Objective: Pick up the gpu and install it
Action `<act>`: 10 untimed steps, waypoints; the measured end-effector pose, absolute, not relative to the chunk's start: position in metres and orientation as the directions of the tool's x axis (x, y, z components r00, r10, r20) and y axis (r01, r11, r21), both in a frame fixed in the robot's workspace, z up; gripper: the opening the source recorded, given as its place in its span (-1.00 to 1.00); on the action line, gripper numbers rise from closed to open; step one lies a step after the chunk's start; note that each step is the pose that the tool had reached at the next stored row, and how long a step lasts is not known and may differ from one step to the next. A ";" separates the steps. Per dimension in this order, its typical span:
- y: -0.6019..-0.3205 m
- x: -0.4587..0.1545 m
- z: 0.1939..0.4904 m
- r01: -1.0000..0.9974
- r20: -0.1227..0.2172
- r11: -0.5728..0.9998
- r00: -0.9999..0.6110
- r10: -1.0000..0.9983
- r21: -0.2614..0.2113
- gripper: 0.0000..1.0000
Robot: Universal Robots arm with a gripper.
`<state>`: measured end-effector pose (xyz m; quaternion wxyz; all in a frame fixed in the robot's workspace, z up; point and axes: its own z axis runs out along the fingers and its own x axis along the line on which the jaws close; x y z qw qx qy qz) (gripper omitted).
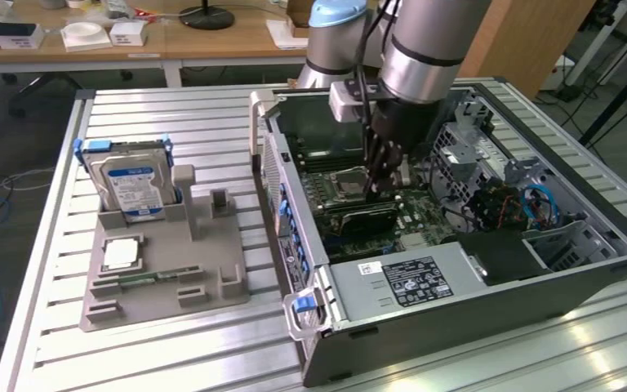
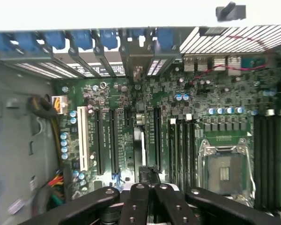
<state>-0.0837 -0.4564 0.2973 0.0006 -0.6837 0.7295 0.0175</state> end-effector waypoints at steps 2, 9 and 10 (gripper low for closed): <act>-0.456 -0.084 0.305 -0.998 -0.025 0.065 -0.065 -0.998 0.025 -0.79; -0.456 -0.084 0.311 -0.998 -0.025 0.065 -0.065 -0.998 0.025 -0.79; -0.456 -0.084 0.312 -0.998 -0.025 0.065 -0.065 -0.998 0.025 -0.79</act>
